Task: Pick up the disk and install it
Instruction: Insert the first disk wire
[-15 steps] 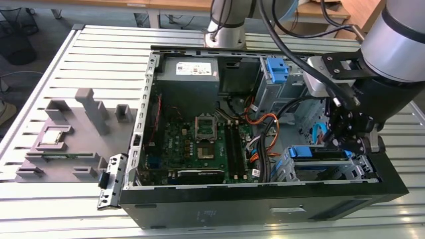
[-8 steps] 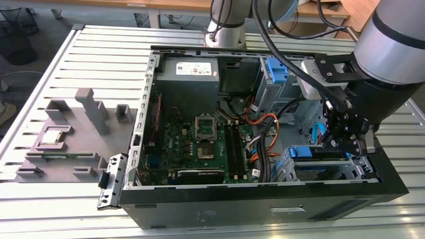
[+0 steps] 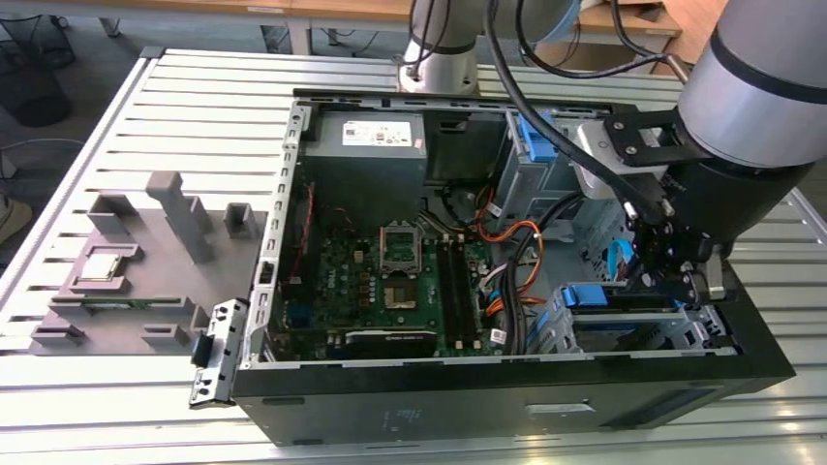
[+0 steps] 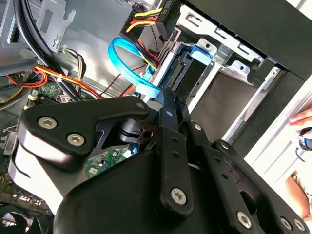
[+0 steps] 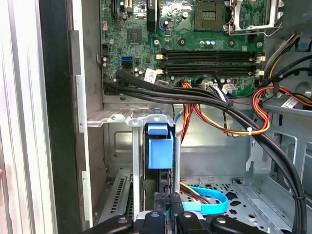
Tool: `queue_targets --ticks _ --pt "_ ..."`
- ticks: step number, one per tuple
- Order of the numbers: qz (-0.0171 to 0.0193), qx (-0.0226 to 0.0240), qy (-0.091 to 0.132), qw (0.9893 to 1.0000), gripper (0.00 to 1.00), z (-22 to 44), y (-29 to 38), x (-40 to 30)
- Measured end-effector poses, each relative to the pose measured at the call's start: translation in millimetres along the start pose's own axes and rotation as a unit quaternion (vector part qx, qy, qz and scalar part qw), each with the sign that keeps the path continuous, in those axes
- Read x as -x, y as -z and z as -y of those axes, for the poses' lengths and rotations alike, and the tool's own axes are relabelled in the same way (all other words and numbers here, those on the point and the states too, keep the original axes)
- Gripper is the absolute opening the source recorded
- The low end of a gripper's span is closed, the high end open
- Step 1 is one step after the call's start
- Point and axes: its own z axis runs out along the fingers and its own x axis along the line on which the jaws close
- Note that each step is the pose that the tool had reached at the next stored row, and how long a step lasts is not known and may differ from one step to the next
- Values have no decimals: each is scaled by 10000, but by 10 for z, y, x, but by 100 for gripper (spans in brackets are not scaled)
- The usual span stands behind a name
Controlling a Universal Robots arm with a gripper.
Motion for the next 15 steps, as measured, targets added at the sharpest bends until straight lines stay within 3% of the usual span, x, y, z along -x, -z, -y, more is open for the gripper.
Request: queue_targets --ticks 7,15 --pt "0 -73 6 10000 16 -38 -24 -1" --pt "4 -88 8 10000 16 -42 -42 -2"
